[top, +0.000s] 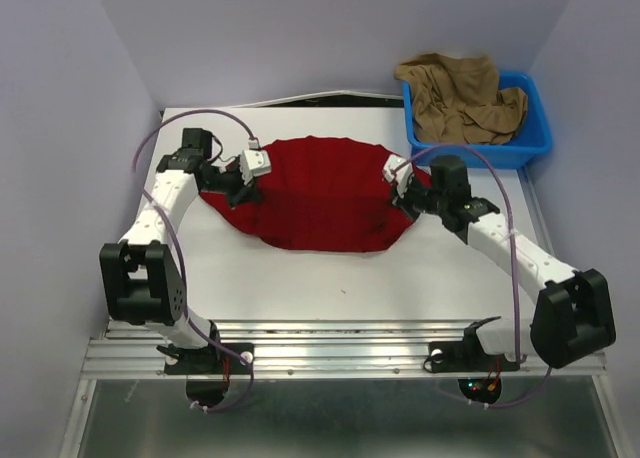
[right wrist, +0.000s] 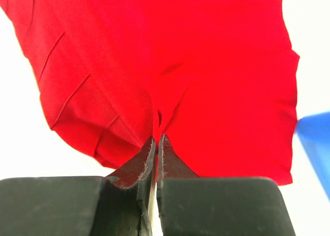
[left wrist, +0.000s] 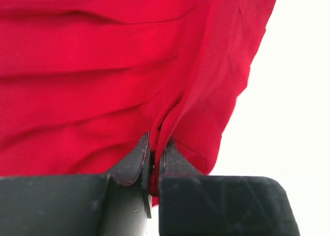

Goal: Fold and stack the skirts
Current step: Flatten the skirt out

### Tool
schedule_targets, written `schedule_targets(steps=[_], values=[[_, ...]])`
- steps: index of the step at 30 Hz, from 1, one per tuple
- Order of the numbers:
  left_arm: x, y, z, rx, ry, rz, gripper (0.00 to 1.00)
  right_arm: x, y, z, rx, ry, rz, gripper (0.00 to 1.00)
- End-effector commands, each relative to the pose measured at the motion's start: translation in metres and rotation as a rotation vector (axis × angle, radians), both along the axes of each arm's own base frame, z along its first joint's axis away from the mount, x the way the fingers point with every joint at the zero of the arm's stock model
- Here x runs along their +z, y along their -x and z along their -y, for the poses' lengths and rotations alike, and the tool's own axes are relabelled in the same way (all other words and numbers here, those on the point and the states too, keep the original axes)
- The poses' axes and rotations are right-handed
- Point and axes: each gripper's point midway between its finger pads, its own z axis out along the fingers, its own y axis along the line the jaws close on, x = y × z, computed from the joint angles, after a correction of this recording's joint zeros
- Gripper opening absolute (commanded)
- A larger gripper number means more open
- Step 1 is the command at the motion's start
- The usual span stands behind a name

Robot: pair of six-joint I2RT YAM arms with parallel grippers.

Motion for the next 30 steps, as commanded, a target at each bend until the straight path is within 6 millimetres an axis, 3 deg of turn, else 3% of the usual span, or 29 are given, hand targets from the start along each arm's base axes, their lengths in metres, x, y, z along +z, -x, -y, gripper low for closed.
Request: schedule_targets(steps=[1,2,3,4,6,7,9,10,11,13,17,21,25,27,28,30], values=[[0.096,-0.036,-0.036,0.305,0.084,0.191,0.00,0.099,-0.065,0.018,-0.128,-0.096,0.194,0.01],[0.138,-0.058,-0.054,0.466,0.128,0.281,0.00,0.131,-0.086,0.021,-0.146,-0.139,0.231,0.01],[0.164,-0.067,-0.063,0.533,0.156,0.339,0.00,0.147,-0.094,0.019,-0.147,-0.155,0.257,0.01],[0.207,-0.076,-0.075,0.605,0.175,0.451,0.00,0.163,-0.101,0.021,-0.146,-0.168,0.281,0.01],[0.242,-0.077,-0.083,0.675,0.210,0.503,0.00,0.191,-0.109,0.021,-0.138,-0.188,0.322,0.01],[0.254,-0.075,-0.085,0.703,0.226,0.509,0.00,0.216,-0.108,0.016,-0.111,-0.216,0.358,0.01],[0.280,-0.069,-0.092,0.761,0.245,0.539,0.00,0.232,-0.100,0.011,-0.090,-0.252,0.345,0.01],[0.284,-0.061,-0.093,0.789,0.255,0.526,0.00,0.251,-0.094,0.009,-0.072,-0.276,0.364,0.01],[0.292,-0.056,-0.097,0.814,0.254,0.540,0.00,0.255,-0.089,0.009,-0.069,-0.281,0.354,0.01],[0.297,-0.044,-0.100,0.844,0.256,0.542,0.00,0.269,-0.079,0.010,-0.081,-0.319,0.351,0.01],[0.315,0.004,-0.093,0.846,0.315,0.580,0.00,0.315,-0.054,0.018,-0.108,-0.380,0.438,0.01],[0.319,0.031,-0.091,0.859,0.340,0.586,0.00,0.337,-0.046,0.022,-0.124,-0.404,0.465,0.01],[0.302,0.035,-0.089,0.857,0.336,0.553,0.00,0.327,-0.060,0.020,-0.136,-0.404,0.445,0.01],[0.292,0.026,-0.088,0.860,0.340,0.522,0.00,0.319,-0.073,0.017,-0.139,-0.410,0.435,0.01],[0.289,0.021,-0.088,0.862,0.339,0.507,0.00,0.307,-0.087,0.013,-0.144,-0.410,0.400,0.01],[0.273,-0.002,-0.093,0.894,0.319,0.449,0.00,0.295,-0.103,0.008,-0.142,-0.412,0.378,0.01]])
